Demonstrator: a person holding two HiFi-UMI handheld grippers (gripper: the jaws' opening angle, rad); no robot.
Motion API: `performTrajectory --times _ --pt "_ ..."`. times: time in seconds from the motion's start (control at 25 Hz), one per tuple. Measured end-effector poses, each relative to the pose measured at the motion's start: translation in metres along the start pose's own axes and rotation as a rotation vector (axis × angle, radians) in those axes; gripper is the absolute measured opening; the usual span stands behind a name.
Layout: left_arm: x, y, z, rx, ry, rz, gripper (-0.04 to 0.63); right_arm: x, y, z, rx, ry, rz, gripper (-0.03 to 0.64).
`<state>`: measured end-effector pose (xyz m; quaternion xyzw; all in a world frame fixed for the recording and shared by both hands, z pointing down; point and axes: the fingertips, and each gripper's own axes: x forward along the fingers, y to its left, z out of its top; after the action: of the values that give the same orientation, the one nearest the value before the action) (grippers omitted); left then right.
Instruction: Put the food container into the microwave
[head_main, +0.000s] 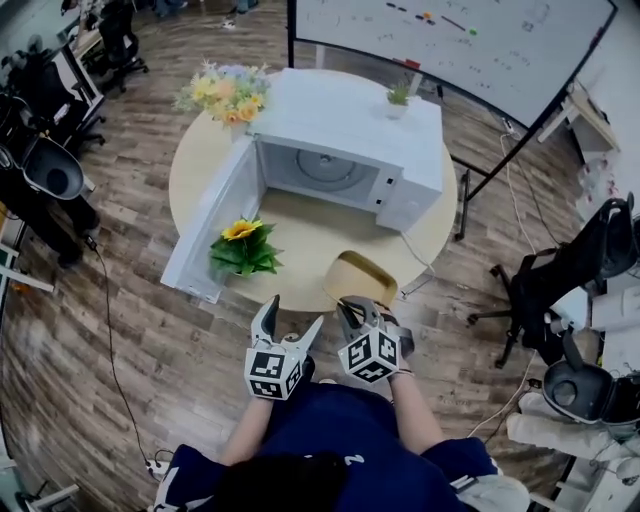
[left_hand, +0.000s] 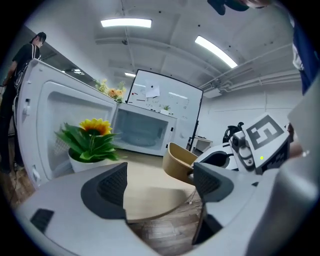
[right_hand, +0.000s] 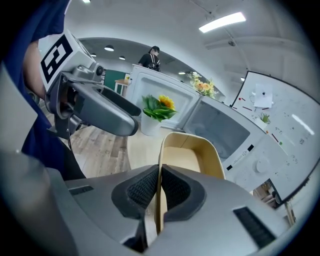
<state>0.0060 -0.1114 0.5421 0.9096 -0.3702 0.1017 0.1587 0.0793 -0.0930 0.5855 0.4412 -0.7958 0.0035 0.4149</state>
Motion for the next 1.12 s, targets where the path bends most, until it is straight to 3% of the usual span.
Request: performTrajectory --times 0.16,0.36,0.48,1.12 --pt "0.018 0.015 0.025 0.058 -0.018 -0.045 0.399 0.018 -0.020 0.013 0.018 0.014 -0.029 0.028" --pt "0.037 0.037 0.051 0.036 -0.044 -0.081 0.399 0.034 -0.036 0.030 0.069 0.018 -0.037 0.029" --pt "0.045 0.045 0.054 0.075 -0.022 -0.101 0.399 0.041 -0.044 0.038 0.077 0.021 -0.060 0.028" --pt "0.059 0.070 0.055 0.062 0.011 -0.064 0.399 0.065 -0.063 0.058 0.020 0.025 -0.035 0.028"
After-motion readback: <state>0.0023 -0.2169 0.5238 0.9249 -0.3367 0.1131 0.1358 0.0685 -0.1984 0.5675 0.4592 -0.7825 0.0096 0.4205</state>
